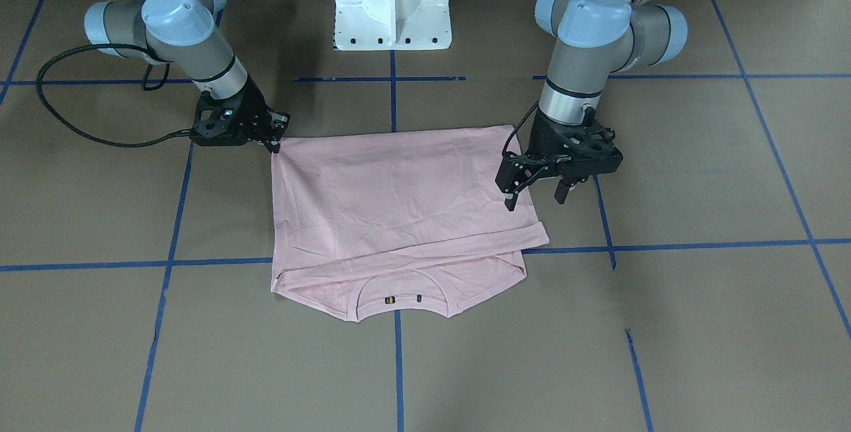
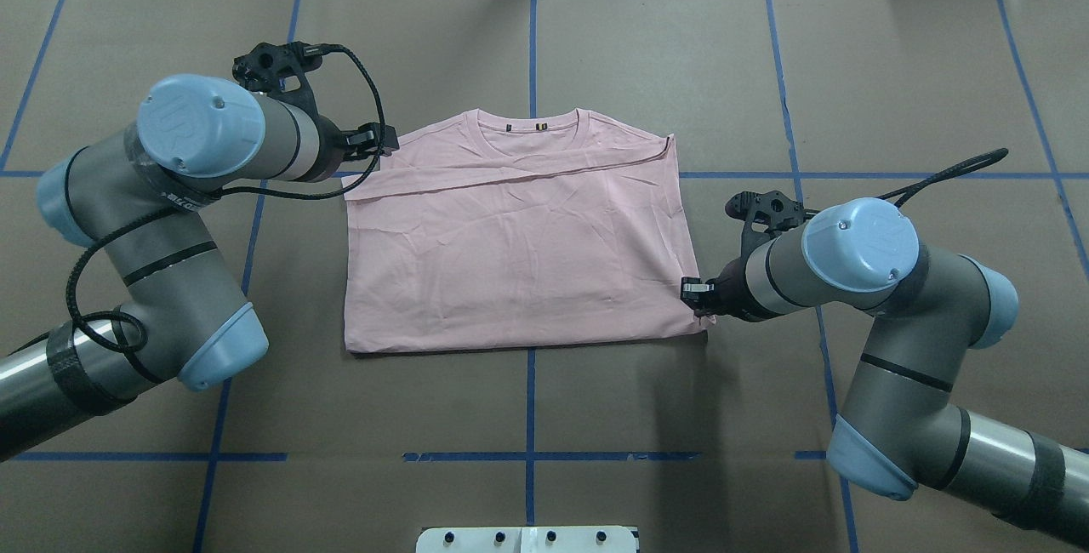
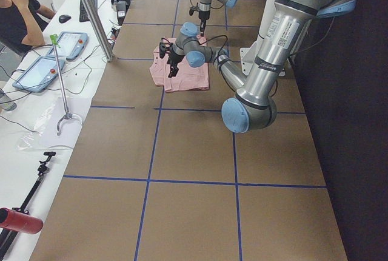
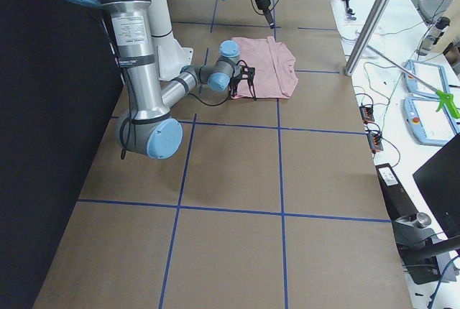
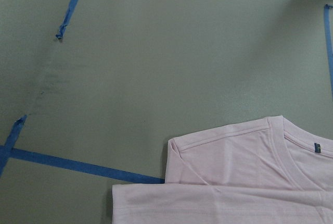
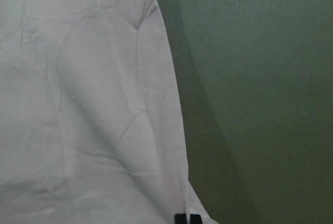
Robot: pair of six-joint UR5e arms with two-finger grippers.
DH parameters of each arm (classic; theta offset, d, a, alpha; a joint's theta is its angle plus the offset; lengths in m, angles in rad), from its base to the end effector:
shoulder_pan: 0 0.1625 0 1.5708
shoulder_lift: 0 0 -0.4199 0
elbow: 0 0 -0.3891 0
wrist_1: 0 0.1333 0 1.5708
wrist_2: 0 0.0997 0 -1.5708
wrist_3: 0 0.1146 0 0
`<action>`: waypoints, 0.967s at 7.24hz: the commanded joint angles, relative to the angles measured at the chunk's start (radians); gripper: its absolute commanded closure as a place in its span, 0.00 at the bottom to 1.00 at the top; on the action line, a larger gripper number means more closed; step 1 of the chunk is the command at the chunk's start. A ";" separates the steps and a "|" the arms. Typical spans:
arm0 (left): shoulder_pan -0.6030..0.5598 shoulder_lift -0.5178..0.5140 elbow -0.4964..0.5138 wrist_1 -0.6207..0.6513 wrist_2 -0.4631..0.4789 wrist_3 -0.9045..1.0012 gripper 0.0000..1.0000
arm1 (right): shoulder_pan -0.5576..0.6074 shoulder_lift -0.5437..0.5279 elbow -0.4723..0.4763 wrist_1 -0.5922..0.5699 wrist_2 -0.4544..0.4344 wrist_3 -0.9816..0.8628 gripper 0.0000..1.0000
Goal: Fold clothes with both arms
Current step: 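Grasp the folded shirt's corner with the right gripper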
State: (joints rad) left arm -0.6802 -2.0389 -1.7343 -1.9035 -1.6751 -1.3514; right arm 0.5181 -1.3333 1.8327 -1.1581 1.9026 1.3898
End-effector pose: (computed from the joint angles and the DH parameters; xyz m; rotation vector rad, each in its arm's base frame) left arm 0.4321 -0.5057 0.2905 0.3345 0.9151 -0.3738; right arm -0.4625 -0.3741 0.3718 0.0197 -0.9546 0.1599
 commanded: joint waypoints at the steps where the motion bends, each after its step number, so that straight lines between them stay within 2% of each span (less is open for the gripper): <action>1: 0.002 -0.001 -0.001 0.001 0.000 0.000 0.00 | -0.010 0.008 -0.004 -0.002 0.001 -0.002 0.00; 6: 0.002 -0.001 -0.014 0.000 0.000 0.000 0.00 | -0.032 0.000 -0.030 -0.005 0.007 0.000 0.00; 7: 0.002 -0.001 -0.014 0.000 0.000 0.000 0.00 | -0.033 0.003 -0.033 -0.006 0.007 0.006 0.14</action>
State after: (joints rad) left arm -0.6780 -2.0402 -1.7463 -1.9037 -1.6751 -1.3514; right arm 0.4901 -1.3330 1.8084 -1.1629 1.9100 1.3909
